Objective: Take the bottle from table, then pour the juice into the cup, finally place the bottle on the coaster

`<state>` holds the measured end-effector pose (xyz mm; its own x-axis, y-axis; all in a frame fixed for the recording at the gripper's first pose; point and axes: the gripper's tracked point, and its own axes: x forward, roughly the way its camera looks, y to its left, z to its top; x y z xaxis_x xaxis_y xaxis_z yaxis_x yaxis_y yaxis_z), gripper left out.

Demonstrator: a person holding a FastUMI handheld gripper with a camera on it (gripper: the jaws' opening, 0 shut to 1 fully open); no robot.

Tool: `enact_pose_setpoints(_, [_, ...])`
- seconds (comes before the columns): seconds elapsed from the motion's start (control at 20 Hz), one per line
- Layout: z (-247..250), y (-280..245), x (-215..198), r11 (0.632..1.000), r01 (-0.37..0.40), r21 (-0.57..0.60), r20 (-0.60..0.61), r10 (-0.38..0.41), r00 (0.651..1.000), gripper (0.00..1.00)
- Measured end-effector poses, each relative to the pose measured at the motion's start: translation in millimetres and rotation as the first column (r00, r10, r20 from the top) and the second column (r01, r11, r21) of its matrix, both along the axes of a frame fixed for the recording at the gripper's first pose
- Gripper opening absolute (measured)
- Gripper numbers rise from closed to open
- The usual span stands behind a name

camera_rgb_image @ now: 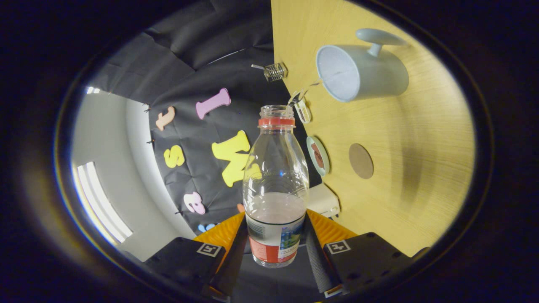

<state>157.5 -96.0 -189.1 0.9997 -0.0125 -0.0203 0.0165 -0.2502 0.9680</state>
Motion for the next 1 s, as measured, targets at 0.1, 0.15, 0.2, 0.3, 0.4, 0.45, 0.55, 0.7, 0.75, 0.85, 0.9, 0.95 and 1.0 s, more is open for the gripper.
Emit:
enact_pose_setpoints(0.1, [3,-1,1,1.0,0.003,0.019,0.002,-0.003,1.0,0.75])
enact_pose_setpoints(0.15, [5,-2,1,1.0,0.006,0.026,0.003,-0.006,1.0,0.75])
enact_pose_setpoints(0.2, [6,-2,2,0.999,0.009,0.033,0.004,-0.009,1.0,0.75])
enact_pose_setpoints(0.3, [8,-3,2,0.999,0.012,0.047,0.004,-0.012,1.0,0.75])
enact_pose_setpoints(0.4, [12,-4,3,0.998,0.02,0.065,0.009,-0.02,1.0,0.75])
enact_pose_setpoints(0.45, [15,-7,5,0.996,0.029,0.083,0.014,-0.03,0.999,0.75])
enact_pose_setpoints(0.55, [20,-10,8,0.992,0.038,0.117,0.015,-0.04,0.999,0.75])
enact_pose_setpoints(0.7, [24,-14,12,0.989,0.042,0.142,0.023,-0.046,0.999,0.75])
enact_pose_setpoints(0.75, [27,-15,13,0.988,0.044,0.148,0.026,-0.049,0.998,0.75])
enact_pose_setpoints(0.85, [33,-16,13,0.985,0.047,0.164,0.037,-0.054,0.998,0.75])
enact_pose_setpoints(0.9, [35,-16,15,0.984,0.047,0.174,0.041,-0.054,0.998,0.75])
enact_pose_setpoints(0.95, [38,-17,14,0.982,0.046,0.185,0.043,-0.055,0.998,0.75])
enact_pose_setpoints(1.0, [40,-17,14,0.98,0.043,0.193,0.043,-0.052,0.998,0.75])
